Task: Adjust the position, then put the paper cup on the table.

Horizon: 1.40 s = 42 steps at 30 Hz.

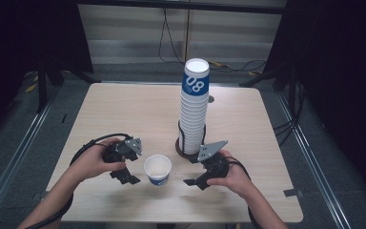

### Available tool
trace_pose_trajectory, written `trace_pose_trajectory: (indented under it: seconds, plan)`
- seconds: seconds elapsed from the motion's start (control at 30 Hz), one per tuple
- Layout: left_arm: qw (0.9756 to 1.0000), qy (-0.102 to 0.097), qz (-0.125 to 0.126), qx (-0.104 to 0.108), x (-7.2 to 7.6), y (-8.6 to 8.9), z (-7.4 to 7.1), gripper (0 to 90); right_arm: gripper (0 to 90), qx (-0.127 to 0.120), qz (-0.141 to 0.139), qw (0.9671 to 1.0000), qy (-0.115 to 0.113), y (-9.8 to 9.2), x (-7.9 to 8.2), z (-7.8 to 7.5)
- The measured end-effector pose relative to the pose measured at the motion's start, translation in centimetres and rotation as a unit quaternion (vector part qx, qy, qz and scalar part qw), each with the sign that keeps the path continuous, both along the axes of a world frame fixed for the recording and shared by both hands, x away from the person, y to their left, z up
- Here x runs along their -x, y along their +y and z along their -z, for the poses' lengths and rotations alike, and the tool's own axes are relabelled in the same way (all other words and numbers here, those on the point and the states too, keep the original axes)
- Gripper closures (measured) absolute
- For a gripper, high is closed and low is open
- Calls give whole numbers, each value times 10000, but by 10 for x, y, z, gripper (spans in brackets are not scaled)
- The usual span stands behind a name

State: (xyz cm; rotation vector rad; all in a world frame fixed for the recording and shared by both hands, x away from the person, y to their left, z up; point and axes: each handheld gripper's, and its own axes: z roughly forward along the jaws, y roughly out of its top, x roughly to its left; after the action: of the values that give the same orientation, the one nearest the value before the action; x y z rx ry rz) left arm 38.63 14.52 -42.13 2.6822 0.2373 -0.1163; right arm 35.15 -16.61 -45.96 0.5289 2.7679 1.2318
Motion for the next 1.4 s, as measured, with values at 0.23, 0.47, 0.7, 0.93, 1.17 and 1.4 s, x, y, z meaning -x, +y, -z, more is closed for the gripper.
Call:
trace_pose_trajectory:
  seconds: [0.23, 0.47, 0.7, 0.93, 1.17, 1.4]
  plan:
    - [9999, 2, -129, 85, -1, 12, 5, 155, 174, 56, 109, 9999, 20, -9, 2, 2]
    - [9996, 3, -213, 208, 0, 24, 12, 155, 172, 7, 199, 9998, 59, -15, 3, 3]
    - [9985, 23, -427, 333, 4, 35, 21, 155, 168, 8, 257, 9997, 33, -22, 5, 5]
    - [9972, 25, -546, 501, 8, 42, 27, 155, 168, 9, 326, 9995, 35, -30, 5, 6]
    - [9959, 23, -691, 576, 10, 49, 33, 155, 165, -43, 418, 9991, 20, -39, 7, 5]
    - [9952, 45, -738, 646, 10, 54, 40, 155, 164, -9, 511, 9987, 19, -49, 5, 9]
